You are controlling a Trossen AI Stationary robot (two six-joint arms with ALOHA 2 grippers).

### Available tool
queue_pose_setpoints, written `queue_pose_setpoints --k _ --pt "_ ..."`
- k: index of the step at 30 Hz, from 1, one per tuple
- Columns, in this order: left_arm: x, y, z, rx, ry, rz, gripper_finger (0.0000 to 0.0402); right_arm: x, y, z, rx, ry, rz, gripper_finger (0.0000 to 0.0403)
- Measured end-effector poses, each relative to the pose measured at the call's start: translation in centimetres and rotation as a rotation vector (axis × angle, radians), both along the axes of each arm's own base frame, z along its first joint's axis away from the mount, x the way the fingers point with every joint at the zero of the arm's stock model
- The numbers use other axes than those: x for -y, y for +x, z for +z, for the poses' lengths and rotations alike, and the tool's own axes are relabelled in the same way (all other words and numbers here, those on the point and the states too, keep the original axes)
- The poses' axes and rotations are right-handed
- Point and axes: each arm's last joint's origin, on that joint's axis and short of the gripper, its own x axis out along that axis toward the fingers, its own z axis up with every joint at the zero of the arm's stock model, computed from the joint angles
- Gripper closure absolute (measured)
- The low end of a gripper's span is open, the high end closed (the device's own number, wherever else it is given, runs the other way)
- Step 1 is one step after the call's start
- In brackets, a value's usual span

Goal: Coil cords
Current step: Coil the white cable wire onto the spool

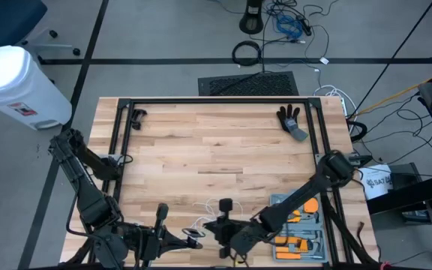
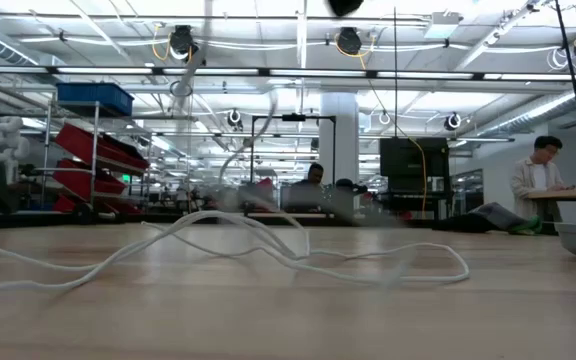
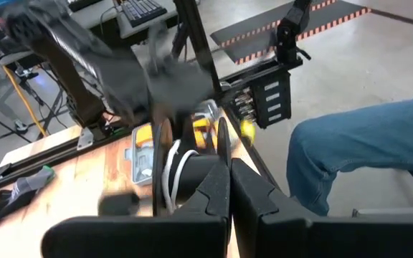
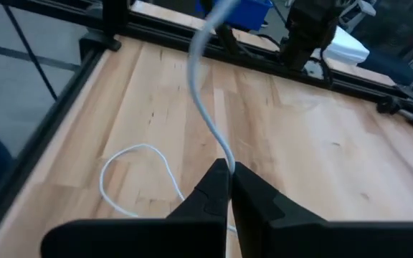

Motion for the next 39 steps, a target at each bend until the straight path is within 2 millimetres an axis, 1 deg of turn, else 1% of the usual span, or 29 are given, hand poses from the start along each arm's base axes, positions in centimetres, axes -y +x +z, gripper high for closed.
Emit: queue_pose_setpoints --k 3,8,13,18,23,26,30,33,39 --pt "-0.1 -0.1 -0.2 -0.013 0.018 0.001 0.04 -0.1 -1.8 2.6 -0.026 0.009 0.032 0.0402" --pt "-0.1 0.0 -0.2 -0.002 0.044 0.011 0.04 -0.8 -4.8 6.3 -0.025 0.065 0.105 0.0402" --pt "-0.4 0.0 -0.1 0.025 0.07 0.078 0.04 -1.8 -7.3 8.3 -0.025 0.071 0.167 0.0402" --pt "-0.4 0.1 -0.1 0.032 0.076 0.101 0.04 -2.2 -9.0 9.5 -0.031 0.067 0.202 0.0403" --pt "-0.4 0.1 -0.1 0.028 0.058 0.102 0.04 -2.3 -9.8 10.4 -0.012 0.069 0.223 0.0403" --pt "-0.5 0.2 -0.2 0.003 0.038 0.073 0.04 -2.3 -9.8 10.5 0.001 0.054 0.217 0.0403" --pt "-1.1 0.5 -0.6 -0.04 0.016 0.109 0.04 -2.2 -9.6 10.7 0.033 0.019 0.186 0.0403" --pt "-1.5 0.9 -1.1 -0.078 -0.012 0.103 0.04 -2.2 -9.5 11.1 0.077 -0.021 0.168 0.0403" --pt "-2.2 1.7 -1.7 -0.141 -0.072 0.094 0.04 -2.5 -9.3 11.9 0.144 -0.062 0.192 0.0403"
